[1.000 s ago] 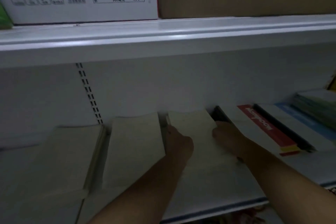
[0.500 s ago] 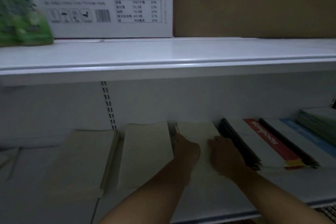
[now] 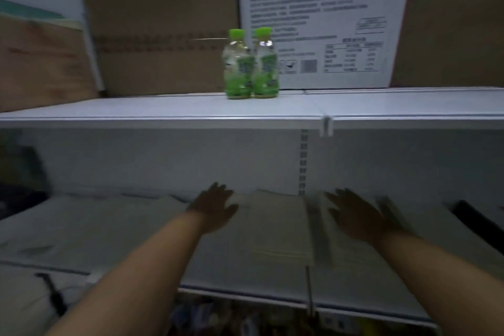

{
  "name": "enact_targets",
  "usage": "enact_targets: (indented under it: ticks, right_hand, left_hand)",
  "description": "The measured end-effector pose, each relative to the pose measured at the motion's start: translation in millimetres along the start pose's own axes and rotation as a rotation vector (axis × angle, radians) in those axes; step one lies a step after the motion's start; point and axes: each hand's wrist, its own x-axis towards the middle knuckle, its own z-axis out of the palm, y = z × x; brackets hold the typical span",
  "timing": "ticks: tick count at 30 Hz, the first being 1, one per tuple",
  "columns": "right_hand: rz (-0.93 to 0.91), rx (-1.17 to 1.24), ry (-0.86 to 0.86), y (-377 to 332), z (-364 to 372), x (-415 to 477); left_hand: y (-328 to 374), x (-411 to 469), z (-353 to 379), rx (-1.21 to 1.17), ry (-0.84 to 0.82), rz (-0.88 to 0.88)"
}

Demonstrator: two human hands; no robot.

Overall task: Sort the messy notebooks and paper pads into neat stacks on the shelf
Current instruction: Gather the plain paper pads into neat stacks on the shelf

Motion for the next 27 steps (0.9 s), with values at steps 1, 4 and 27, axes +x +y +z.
enact_targets:
  ticks: [1,4,27]
  right_hand:
    - [-0.115,-0.068,-0.039,-63,-25,-23]
    - [-0.319,0.004,-0.124,-160,-2,-24]
    - [-0.523,0.137,-0.071,-384,138,48]
  left_hand:
    - [-35,-9,-4,0.033,0.012,-0.067]
    - [-115,-54,-12,0.136,-0.004,-0.213]
    - [-317,-80,0,0.08,-0.099,-0.226]
